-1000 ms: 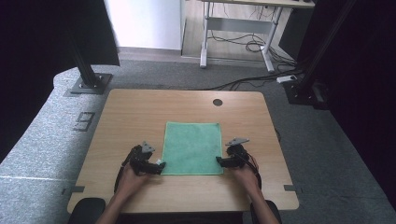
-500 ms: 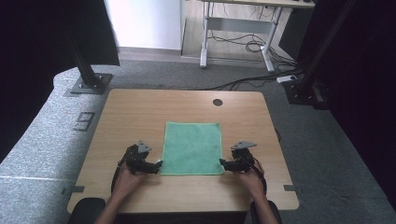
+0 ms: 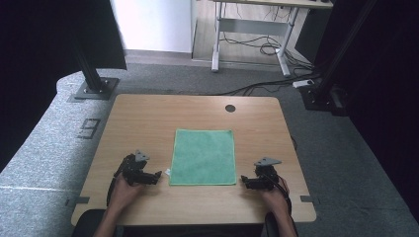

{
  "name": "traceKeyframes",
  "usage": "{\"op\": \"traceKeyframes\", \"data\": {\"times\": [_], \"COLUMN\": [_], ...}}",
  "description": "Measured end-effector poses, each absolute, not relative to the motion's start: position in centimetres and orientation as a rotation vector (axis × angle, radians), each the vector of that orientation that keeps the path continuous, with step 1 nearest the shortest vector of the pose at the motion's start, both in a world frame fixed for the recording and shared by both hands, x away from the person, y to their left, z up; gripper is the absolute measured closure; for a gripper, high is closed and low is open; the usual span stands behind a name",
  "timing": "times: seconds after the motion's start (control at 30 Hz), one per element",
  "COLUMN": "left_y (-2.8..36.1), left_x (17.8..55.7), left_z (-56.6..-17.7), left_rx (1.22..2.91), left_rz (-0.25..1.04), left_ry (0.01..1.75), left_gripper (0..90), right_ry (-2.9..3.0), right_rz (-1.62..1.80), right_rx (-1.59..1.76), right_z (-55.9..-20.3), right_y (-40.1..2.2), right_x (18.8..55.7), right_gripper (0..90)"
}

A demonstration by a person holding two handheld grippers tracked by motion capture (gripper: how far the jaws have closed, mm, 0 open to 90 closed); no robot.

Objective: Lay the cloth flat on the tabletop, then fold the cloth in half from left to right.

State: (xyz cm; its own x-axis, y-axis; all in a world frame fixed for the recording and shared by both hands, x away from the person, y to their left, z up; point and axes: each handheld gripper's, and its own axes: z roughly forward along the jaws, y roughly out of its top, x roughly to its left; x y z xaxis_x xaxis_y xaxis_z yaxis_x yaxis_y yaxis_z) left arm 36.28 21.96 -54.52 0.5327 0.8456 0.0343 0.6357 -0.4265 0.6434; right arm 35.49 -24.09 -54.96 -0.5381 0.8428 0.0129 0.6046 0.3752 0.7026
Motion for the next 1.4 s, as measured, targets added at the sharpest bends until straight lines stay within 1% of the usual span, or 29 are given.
{"op": "traceKeyframes", "data": {"times": [0.13, 0.23, 0.83, 0.93, 1.17, 1.27, 1.4], "left_y": [22.1, 22.2, 22.0, 21.7, 19.3, 18.1, 17.5], "left_x": [36.4, 36.4, 36.7, 37.3, 39.1, 40.1, 40.7], "left_z": [-54.7, -54.9, -54.8, -54.5, -53.4, -53.9, -54.8], "left_rx": [2.195, 2.186, 2.192, 2.174, 2.157, 2.161, 2.176], "left_rz": [0.420, 0.419, 0.413, 0.387, 0.419, 0.408, 0.404], "left_ry": [1.160, 1.144, 1.153, 1.160, 1.100, 1.089, 1.100], "left_gripper": [0.0, 0.0, 0.0, 0.0, 0.0, 0.0, 0.0], "right_ry": [2.273, 2.283, 2.282, 2.283, 2.239, 2.231, 2.276], "right_rz": [0.980, 0.975, 0.965, 0.954, 1.020, 1.038, 0.989], "right_rx": [1.252, 1.243, 1.252, 1.267, 1.298, 1.300, 1.300], "right_z": [-55.4, -55.7, -55.7, -55.6, -54.3, -53.8, -54.2], "right_y": [-24.1, -23.9, -23.9, -23.8, -23.2, -22.2, -20.9], "right_x": [35.6, 35.7, 35.6, 35.6, 35.4, 35.4, 35.7], "right_gripper": [7.4, 0.0, 0.0, 0.0, 0.0, 0.0, 0.0]}}
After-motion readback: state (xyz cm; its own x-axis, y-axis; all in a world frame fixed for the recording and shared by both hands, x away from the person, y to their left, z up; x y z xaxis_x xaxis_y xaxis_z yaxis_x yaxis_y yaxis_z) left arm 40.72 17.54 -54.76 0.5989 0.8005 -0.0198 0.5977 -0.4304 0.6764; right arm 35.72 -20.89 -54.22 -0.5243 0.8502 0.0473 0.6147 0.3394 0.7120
